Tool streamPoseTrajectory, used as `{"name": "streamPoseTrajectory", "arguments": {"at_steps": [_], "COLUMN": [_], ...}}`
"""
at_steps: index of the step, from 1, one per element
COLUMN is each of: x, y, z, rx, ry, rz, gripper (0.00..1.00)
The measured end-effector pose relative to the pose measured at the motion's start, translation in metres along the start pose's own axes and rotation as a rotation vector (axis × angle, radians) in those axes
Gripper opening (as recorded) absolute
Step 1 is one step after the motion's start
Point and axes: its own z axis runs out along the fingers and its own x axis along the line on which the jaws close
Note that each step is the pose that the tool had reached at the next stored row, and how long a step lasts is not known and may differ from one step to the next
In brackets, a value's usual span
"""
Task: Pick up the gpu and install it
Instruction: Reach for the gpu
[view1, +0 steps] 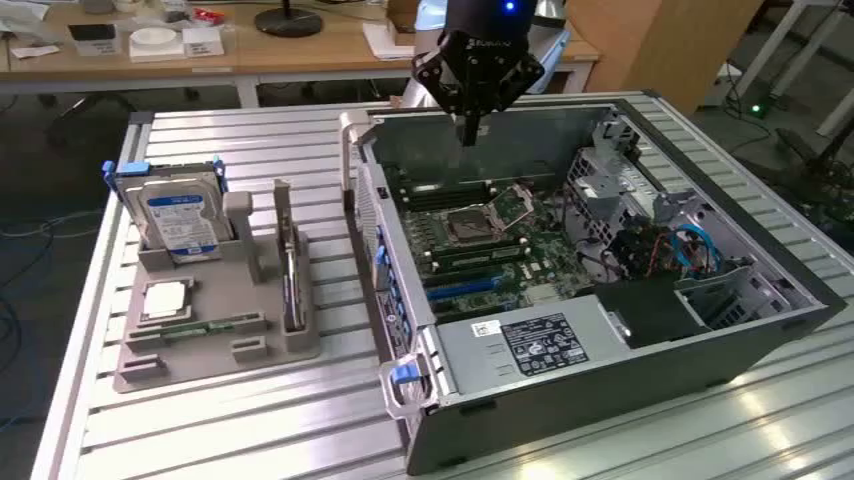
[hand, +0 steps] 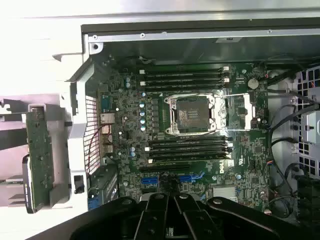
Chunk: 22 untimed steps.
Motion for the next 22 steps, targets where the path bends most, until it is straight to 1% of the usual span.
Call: {"name": "streamPoseTrajectory", "arguments": {"at_steps": [4,8,16,22], "x": [0.0,0.004,0.022,0.032], "y": [0.0,-0.0004,-0.0018,-0.0025], "z": [0.0,-0.0002,-0.0006,-0.0009], "rx": [0.0,0.0001,0.0,0.0001], "ry": [0.0,0.0,0.0,0.0], "rz": [0.0,0.0,0.0,0.0], "gripper": [0.11,0.11,0.11,0.11]}}
